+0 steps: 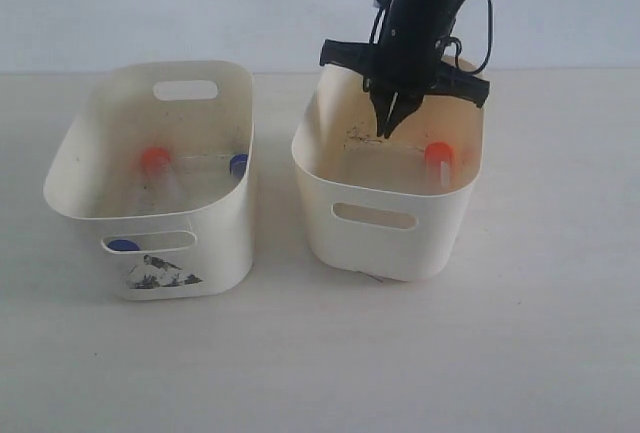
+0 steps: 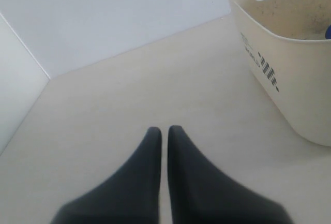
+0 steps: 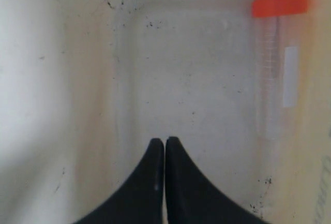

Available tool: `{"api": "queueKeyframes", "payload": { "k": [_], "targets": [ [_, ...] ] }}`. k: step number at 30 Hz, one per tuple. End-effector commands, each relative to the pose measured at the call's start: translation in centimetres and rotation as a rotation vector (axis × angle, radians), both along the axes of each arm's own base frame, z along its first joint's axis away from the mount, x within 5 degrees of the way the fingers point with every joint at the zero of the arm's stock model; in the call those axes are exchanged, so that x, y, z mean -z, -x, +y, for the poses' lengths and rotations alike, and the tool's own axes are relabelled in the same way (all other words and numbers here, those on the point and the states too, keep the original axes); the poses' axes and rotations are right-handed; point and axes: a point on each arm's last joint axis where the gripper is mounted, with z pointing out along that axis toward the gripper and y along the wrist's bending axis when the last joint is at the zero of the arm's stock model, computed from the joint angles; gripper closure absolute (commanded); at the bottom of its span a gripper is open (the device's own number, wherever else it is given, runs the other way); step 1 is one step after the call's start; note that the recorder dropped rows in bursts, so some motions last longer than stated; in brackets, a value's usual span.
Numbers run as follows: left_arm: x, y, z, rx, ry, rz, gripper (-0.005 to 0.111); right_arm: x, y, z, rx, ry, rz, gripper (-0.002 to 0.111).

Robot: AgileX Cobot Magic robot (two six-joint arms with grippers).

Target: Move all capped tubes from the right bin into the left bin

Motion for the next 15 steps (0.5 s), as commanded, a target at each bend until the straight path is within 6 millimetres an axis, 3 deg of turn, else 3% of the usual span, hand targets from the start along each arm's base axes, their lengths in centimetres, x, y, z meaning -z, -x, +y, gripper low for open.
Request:
{"api": "queueKeyframes", "payload": {
  "k": [1, 15],
  "targets": [
    [-0.16, -0.01, -0.05, 0.004, 0.012, -0.009, 0.102, 0.93, -0.20, 0.07, 0.022, 0.000, 0.026, 0.108],
    [-0.16, -0.01, -0.05, 0.004, 0.012, -0.009, 0.102, 1.76, -0.52, -0.46, 0.023, 0.069, 0.021, 0.108]
  ]
}}
